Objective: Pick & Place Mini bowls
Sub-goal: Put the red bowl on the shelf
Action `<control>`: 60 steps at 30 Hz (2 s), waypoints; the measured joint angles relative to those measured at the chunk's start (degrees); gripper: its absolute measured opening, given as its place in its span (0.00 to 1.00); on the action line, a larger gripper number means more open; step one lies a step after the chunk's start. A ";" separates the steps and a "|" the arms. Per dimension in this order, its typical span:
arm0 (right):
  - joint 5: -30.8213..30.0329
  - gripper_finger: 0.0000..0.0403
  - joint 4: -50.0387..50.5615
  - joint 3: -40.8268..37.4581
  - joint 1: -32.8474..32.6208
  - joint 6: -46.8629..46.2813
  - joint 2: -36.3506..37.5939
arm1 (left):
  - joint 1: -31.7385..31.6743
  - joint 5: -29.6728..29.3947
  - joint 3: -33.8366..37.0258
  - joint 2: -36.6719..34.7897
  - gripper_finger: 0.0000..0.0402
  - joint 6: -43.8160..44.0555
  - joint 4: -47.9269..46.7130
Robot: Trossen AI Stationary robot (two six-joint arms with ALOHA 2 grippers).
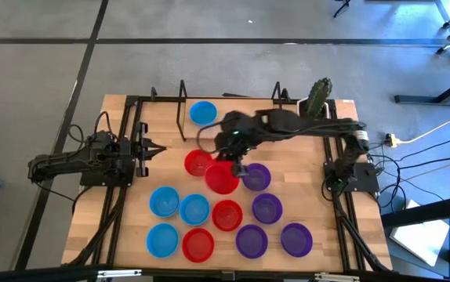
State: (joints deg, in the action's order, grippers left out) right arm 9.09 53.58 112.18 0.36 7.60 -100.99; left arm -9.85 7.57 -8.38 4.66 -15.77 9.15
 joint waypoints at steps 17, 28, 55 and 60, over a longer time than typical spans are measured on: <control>-26.46 0.01 4.01 -6.88 -12.41 -6.37 26.33 | 0.00 0.00 0.00 -0.02 0.01 0.00 0.00; -29.33 0.01 -19.13 -49.21 -14.60 -8.31 57.90 | 0.00 -0.01 0.00 -0.01 0.01 0.00 -0.02; -30.00 0.01 -62.84 -95.41 -10.58 1.24 75.58 | 0.00 -0.04 0.00 0.00 0.02 -3.04 -0.42; -27.92 0.02 -62.87 -95.50 -10.58 1.26 75.59 | 0.00 -0.07 0.00 0.00 0.01 -3.04 -0.42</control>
State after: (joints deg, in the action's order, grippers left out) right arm -18.83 -9.29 16.69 -10.22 8.86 -25.40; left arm -9.85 7.51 -8.38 4.67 -18.81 8.73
